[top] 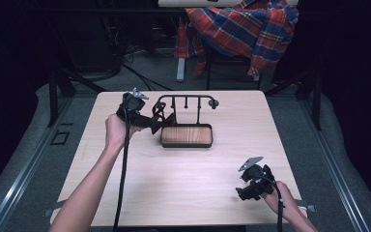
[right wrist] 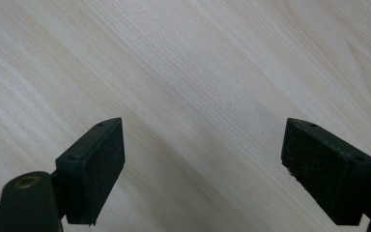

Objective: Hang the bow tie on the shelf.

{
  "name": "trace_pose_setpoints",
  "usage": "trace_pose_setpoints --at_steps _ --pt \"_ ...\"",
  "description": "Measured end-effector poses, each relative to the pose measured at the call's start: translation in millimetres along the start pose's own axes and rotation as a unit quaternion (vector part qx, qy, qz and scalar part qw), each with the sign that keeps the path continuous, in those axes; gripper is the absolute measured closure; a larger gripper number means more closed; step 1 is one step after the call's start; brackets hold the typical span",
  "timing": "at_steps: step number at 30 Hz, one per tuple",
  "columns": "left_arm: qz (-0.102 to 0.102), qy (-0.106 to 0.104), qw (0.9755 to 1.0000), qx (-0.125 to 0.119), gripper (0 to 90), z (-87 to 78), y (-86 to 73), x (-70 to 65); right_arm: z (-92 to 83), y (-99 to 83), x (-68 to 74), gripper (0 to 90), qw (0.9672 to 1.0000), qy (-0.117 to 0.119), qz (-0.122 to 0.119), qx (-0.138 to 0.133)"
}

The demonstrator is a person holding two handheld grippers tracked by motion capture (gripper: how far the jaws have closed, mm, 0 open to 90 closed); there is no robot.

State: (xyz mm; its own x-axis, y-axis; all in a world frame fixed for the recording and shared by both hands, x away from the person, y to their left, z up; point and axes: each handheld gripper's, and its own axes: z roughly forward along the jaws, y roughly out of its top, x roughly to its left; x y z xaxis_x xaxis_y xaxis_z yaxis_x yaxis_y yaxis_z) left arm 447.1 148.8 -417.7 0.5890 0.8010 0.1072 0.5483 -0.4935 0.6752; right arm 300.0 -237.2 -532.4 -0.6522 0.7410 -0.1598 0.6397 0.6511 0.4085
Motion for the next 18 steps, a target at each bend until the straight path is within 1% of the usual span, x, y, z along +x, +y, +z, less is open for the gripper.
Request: trace_pose_setpoints --at_steps 1,4,5,8,9,10,12,14,15,16,18 --pt "-0.001 -0.004 1.0000 0.000 20.4 -3.6 -3.2 -0.4 0.2 -0.1 0.1 15.2 1.0000 0.000 0.001 -0.001" --pt "-0.004 -0.004 1.0000 -0.003 17.3 -7.1 -7.1 -1.4 0.6 -0.2 0.5 15.2 1.0000 0.001 0.003 -0.004" --pt "-0.004 -0.007 1.0000 -0.002 17.3 -9.1 -9.2 -1.6 0.6 -0.2 0.5 15.2 1.0000 0.001 0.003 -0.004" --pt "-0.011 -0.014 0.9998 -0.004 14.9 -16.7 -20.0 -3.9 0.0 0.0 0.4 15.2 1.0000 0.000 0.001 -0.001" --pt "-0.011 -0.014 0.9998 -0.004 14.3 -16.7 -20.0 -3.9 0.0 0.0 0.4 15.2 1.0000 0.000 0.001 -0.001" --pt "-0.011 -0.016 0.9998 -0.002 14.3 -18.8 -24.2 -4.7 0.6 -0.3 0.6 15.2 1.0000 0.001 0.003 -0.004" --pt "-0.016 -0.020 0.9997 -0.003 12.6 -22.0 -31.1 -6.8 0.2 0.1 0.3 15.2 1.0000 0.000 0.000 0.001" --pt "-0.021 -0.026 0.9994 -0.004 10.5 -24.7 -37.0 -8.4 0.4 0.2 0.7 15.2 1.0000 0.001 0.000 0.000" --pt "-0.022 -0.029 0.9993 -0.003 9.8 -28.5 -43.0 -10.2 0.4 0.2 0.6 15.2 1.0000 -0.001 -0.001 0.002" --pt "-0.022 -0.029 0.9993 -0.003 9.2 -28.5 -43.0 -10.2 0.4 0.2 0.6 15.2 1.0000 -0.001 -0.001 0.002" --pt "-0.021 -0.024 0.9995 -0.002 8.0 -33.5 -52.0 -14.8 0.1 0.2 0.7 15.2 1.0000 0.000 -0.001 0.002"
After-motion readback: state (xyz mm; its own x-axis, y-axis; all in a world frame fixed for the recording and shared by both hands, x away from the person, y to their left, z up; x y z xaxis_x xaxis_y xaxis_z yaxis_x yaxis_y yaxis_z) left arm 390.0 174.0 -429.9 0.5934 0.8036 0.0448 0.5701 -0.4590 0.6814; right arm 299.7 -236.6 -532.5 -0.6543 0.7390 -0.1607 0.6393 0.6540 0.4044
